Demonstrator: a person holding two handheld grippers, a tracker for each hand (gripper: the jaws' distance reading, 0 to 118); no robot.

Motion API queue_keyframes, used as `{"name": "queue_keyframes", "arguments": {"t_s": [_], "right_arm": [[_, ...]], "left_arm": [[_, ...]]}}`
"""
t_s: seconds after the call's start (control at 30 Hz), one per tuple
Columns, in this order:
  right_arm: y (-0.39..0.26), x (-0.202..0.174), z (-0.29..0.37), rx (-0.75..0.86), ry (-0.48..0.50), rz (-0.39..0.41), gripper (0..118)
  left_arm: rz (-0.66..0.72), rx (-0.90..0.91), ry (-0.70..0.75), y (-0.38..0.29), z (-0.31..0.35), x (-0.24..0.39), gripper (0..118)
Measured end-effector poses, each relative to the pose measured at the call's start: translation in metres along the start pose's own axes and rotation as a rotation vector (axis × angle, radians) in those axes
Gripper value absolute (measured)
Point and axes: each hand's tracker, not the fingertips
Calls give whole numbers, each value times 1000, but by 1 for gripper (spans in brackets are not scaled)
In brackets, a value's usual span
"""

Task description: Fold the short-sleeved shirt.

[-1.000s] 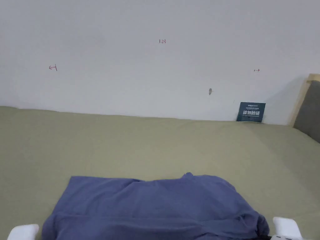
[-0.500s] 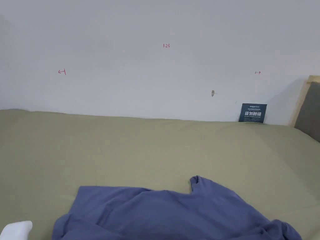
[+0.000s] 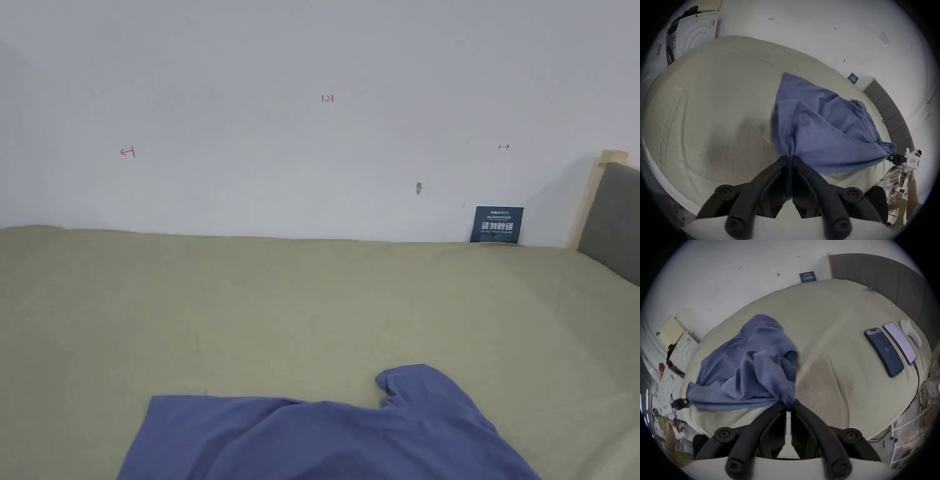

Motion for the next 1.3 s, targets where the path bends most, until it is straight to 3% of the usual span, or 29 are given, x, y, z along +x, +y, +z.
{"name": "queue_keyframes", "arguments": {"t_s": [0.1,0.13,0.2,0.23,0.3,0.33,0.4,0.5,0.57,0.6,0.63,0.67,0.7,0.73,0.77,0.8,1.03,1.07,1.1,1.13,1.17,1.2,1.3], "right_arm": [[6,-1,-13,16,-18,-10,5],[8,0,-16,24,0,-23,5],[14,3,-18,27,24,-76,11],[16,5,-14,37,12,-95,38],[20,9,1,76,-69,-103,91],[21,10,11,115,-93,-81,98],[22,7,33,194,-139,-20,92],[24,-9,55,263,-187,109,92],[26,-26,64,306,-179,188,81],[27,-33,67,320,-160,215,67],[29,-40,68,334,-138,236,35],[32,-47,68,336,-118,249,6],[36,-57,66,330,-117,266,2],[39,-65,61,318,-131,276,1],[42,-71,58,313,-126,282,1],[45,-77,54,308,-131,291,1],[96,-113,18,334,-62,323,0],[105,-117,13,340,-60,326,0],[113,-121,8,346,-58,331,0],[120,-123,4,355,-55,339,0],[126,-124,0,360,-53,343,0],[132,-124,-3,361,-53,343,0],[150,-118,-13,358,-62,333,0]], "left_arm": [[73,16,10,2,-10,-5,7],[118,23,-14,4,-11,-9,12],[209,33,4,8,-8,-13,44],[251,49,24,10,-1,-18,63],[306,116,38,12,19,-27,66],[306,155,42,13,31,-28,67],[277,217,72,18,53,-27,68],[172,274,107,29,75,-14,68],[88,286,110,39,80,1,68],[52,292,112,40,81,18,67],[10,289,118,45,80,28,59],[-34,291,123,50,76,39,41],[-75,294,114,55,73,48,23],[-117,294,116,58,62,49,14],[-147,295,111,65,54,58,14],[-154,299,103,71,49,66,0],[-206,259,23,160,-11,103,1],[-230,216,8,176,-24,104,8],[-227,185,13,189,-39,102,31],[-230,127,35,205,-57,103,81],[-231,48,53,215,-77,99,106],[-227,0,59,221,-95,94,112],[-212,-98,143,225,-146,79,109]]}}
